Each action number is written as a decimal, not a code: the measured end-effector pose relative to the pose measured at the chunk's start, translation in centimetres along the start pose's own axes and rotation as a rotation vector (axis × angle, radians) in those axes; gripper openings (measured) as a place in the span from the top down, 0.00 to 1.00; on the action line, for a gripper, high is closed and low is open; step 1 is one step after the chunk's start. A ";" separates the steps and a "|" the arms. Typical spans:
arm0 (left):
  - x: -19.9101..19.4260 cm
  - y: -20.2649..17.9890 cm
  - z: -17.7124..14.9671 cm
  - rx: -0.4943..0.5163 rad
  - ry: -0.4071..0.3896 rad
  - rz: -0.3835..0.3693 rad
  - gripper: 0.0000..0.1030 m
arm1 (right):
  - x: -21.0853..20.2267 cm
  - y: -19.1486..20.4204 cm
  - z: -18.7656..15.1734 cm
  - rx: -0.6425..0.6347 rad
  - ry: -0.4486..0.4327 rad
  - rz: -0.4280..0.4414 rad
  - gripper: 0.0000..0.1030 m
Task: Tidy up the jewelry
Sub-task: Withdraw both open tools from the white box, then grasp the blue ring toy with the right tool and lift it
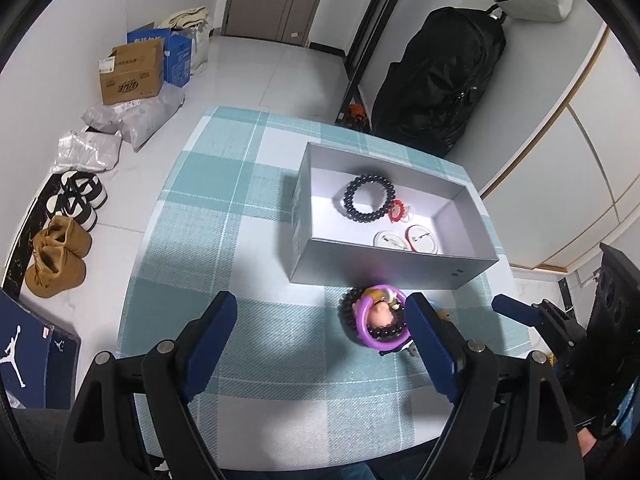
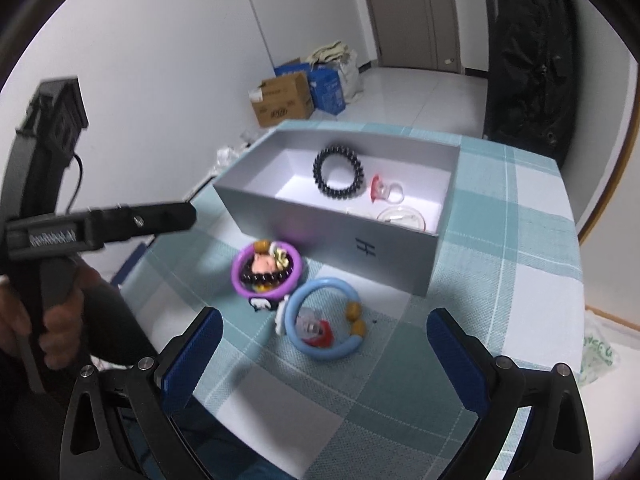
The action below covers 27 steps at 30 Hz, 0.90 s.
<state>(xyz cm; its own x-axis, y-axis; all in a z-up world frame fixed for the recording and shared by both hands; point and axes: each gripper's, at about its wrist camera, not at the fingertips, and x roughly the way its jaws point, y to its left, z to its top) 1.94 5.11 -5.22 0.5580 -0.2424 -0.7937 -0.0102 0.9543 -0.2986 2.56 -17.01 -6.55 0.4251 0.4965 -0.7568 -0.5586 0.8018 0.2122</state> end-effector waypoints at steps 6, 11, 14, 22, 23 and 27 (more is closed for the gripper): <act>0.3 0.8 0.2 -0.034 0.020 -0.012 0.20 | 1.3 0.6 -0.1 -0.048 0.037 -0.019 0.03; 0.5 0.5 0.2 -0.019 0.031 -0.006 0.20 | 2.4 0.7 -0.2 -0.054 0.061 -0.025 0.11; 0.5 0.0 0.0 0.014 0.040 -0.002 0.20 | 3.0 0.9 -0.1 -0.071 0.076 -0.043 0.19; 0.2 -0.4 -0.1 0.033 0.045 -0.067 0.20 | 4.0 1.9 -0.3 -0.146 0.092 -0.078 0.43; 0.1 -0.4 -0.1 0.033 0.042 -0.079 0.20 | 4.1 2.1 -0.3 -0.155 0.093 -0.082 0.43; 0.3 -0.7 -0.1 0.040 0.045 -0.077 0.20 | 4.1 2.1 -0.3 -0.166 0.095 -0.087 0.44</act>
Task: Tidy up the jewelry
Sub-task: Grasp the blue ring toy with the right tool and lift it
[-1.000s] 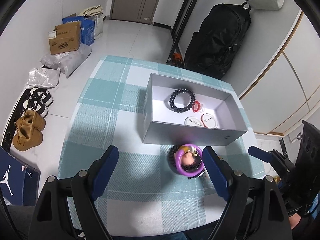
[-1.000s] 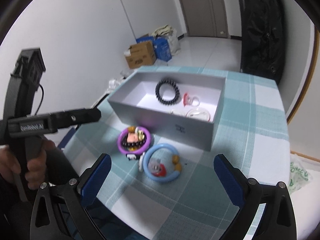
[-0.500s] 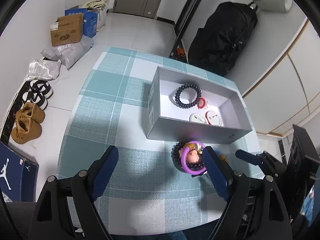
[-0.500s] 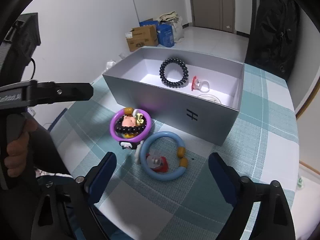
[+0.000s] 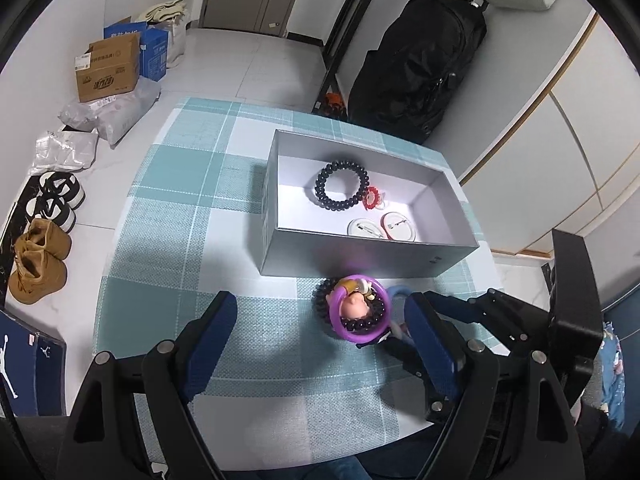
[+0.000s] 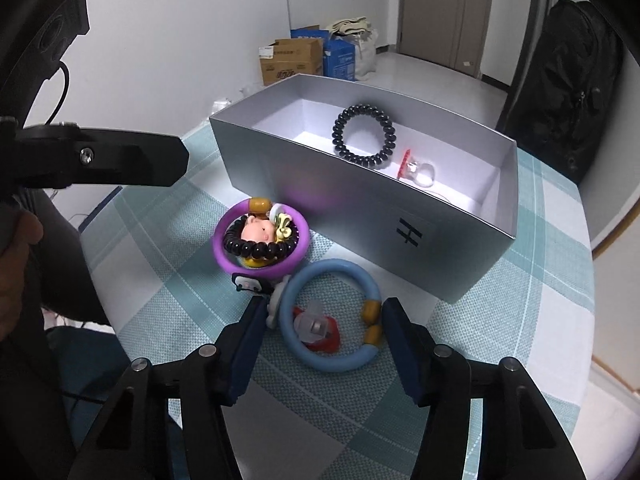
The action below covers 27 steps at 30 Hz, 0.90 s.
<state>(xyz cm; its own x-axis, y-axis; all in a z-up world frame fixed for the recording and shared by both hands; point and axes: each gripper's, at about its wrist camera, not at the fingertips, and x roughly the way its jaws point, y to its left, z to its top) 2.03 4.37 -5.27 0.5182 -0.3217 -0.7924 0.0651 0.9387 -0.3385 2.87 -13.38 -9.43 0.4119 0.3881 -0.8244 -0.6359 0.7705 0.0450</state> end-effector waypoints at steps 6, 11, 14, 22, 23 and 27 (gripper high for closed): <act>0.8 -0.4 -0.3 0.026 0.028 0.022 0.20 | -0.4 -0.4 0.0 0.011 -0.005 0.013 0.44; 1.3 -0.8 -0.6 0.049 0.047 0.023 0.20 | -1.1 -0.7 0.2 0.041 -0.027 0.033 0.44; 1.6 -1.2 -0.7 0.069 0.056 0.023 0.20 | -1.9 -1.3 0.3 0.072 -0.046 0.050 0.44; 2.6 -2.9 -1.3 0.146 0.073 0.070 0.20 | -3.8 -3.2 0.5 0.162 -0.108 0.086 0.44; 2.7 -3.1 -1.3 0.158 0.075 0.078 0.20 | -4.0 -3.5 0.5 0.175 -0.115 0.087 0.44; 3.4 -3.7 -1.5 0.195 0.073 0.119 0.20 | -4.6 -4.6 0.5 0.226 -0.138 0.095 0.44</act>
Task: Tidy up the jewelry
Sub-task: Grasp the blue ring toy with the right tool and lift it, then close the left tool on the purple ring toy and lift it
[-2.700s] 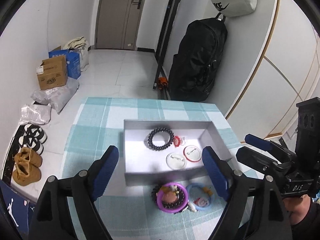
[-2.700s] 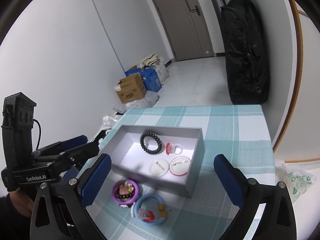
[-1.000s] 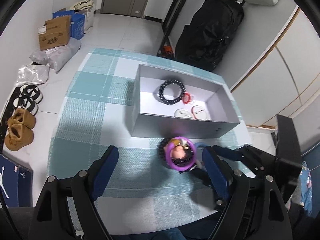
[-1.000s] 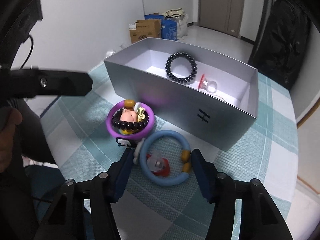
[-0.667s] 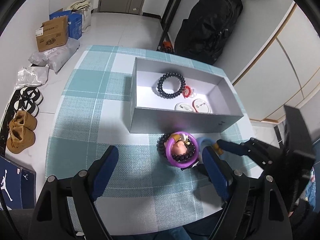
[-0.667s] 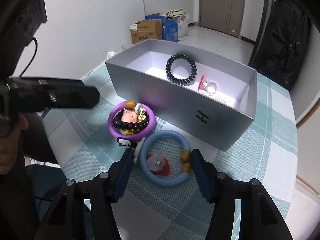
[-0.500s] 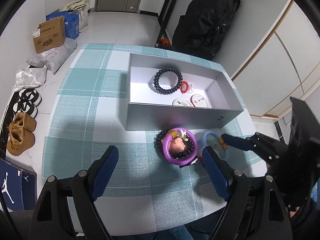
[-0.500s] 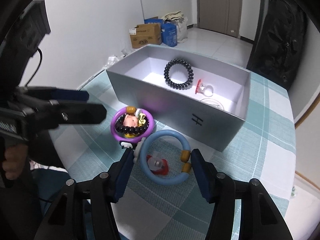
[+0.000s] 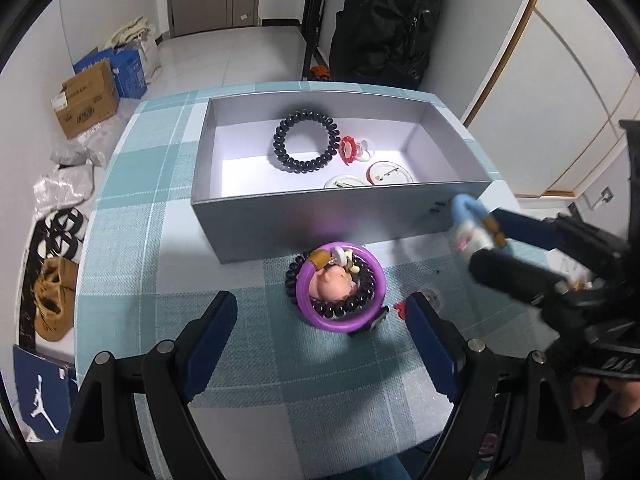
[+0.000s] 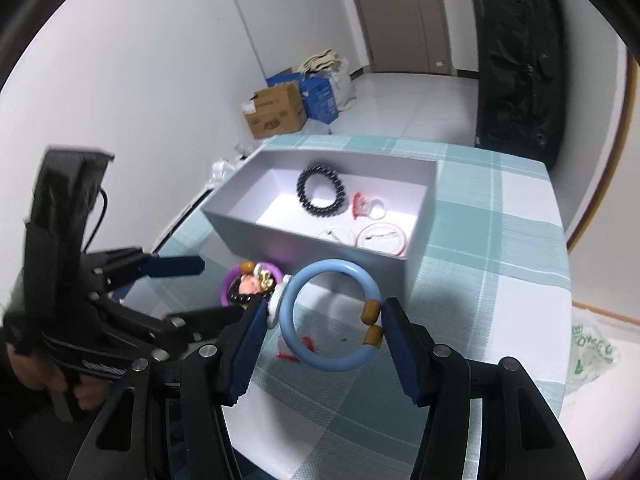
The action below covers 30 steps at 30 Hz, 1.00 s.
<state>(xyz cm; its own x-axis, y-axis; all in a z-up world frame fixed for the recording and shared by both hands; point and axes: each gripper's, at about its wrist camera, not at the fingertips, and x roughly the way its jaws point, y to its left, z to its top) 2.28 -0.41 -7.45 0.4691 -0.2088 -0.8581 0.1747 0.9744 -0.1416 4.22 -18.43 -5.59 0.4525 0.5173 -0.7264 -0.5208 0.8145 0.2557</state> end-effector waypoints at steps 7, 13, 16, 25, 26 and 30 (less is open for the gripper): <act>0.8 -0.6 0.1 0.042 0.000 0.072 0.20 | -1.3 -0.7 0.0 0.021 -0.026 0.015 0.44; 1.7 -1.2 -0.2 0.078 0.031 0.142 0.20 | -2.2 -1.2 -0.1 0.037 -0.052 0.024 0.44; 1.4 -1.4 -0.1 0.081 0.019 0.130 0.20 | -2.6 -1.3 -0.1 0.042 -0.062 0.025 0.44; 1.0 -2.3 -0.3 0.136 -0.002 0.134 0.47 | -3.1 -1.4 -0.3 0.053 -0.074 0.029 0.44; 1.0 -2.3 -0.4 0.138 -0.004 0.125 0.52 | -3.2 -1.4 -0.2 0.052 -0.074 0.030 0.44; 0.7 -2.8 -0.2 0.165 -0.021 0.134 0.54 | -3.2 -1.4 -0.2 0.050 -0.075 0.028 0.44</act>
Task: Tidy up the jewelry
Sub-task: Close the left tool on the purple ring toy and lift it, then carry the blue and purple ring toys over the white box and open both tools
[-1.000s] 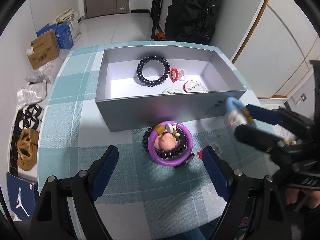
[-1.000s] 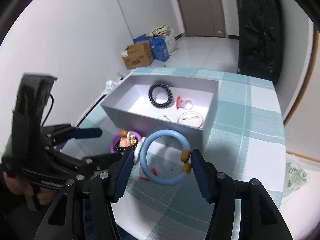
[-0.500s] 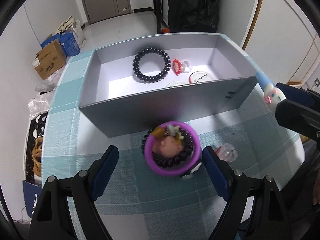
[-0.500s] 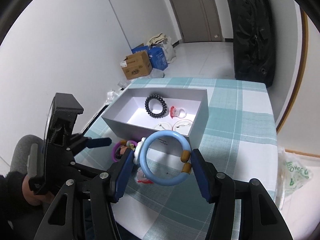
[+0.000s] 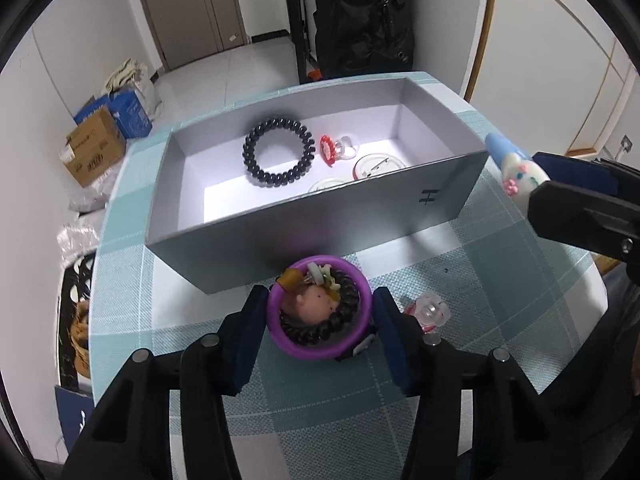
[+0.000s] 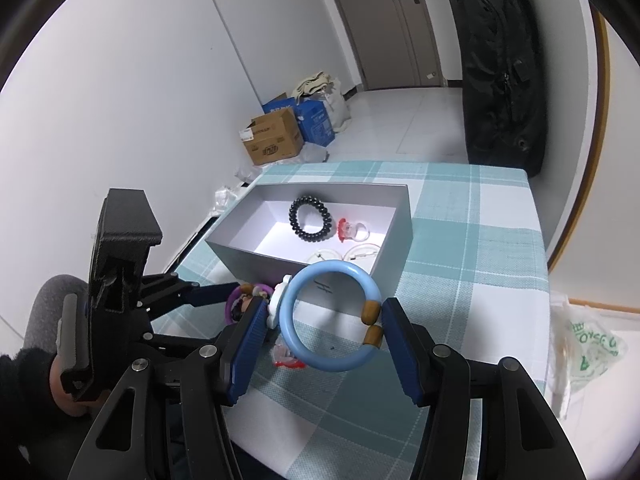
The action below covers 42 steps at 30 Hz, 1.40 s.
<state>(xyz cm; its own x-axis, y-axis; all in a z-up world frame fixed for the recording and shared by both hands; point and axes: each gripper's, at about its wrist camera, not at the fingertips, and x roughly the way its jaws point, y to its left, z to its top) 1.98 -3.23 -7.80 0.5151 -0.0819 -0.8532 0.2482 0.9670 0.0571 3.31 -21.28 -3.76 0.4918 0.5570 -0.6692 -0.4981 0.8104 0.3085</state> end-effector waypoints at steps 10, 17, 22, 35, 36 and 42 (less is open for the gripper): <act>-1.6 0.8 0.4 -0.072 -0.055 -0.125 0.57 | 0.1 0.1 -0.1 -0.003 0.010 -0.004 0.44; -2.2 1.5 0.9 -0.129 -0.073 -0.179 0.58 | 0.1 0.1 -0.1 -0.003 0.006 -0.010 0.44; -3.2 2.0 1.4 -0.148 -0.110 -0.209 0.58 | 0.0 0.0 0.1 0.009 -0.003 -0.006 0.44; -3.6 4.3 3.4 -0.268 -0.169 -0.282 0.58 | 0.5 0.2 2.1 0.038 -0.068 0.051 0.44; -3.6 4.5 3.4 -0.272 -0.171 -0.283 0.58 | 0.6 0.1 2.3 0.043 -0.071 0.053 0.44; -2.8 5.2 4.4 -0.300 -0.160 -0.297 0.58 | 1.2 -0.2 3.5 0.066 -0.088 0.076 0.44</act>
<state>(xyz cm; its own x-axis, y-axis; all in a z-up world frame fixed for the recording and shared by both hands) 5.45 1.00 -2.78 0.5839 -0.3803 -0.7172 0.1679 0.9210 -0.3516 6.55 -20.14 -2.26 0.5169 0.6284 -0.5814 -0.4891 0.7741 0.4018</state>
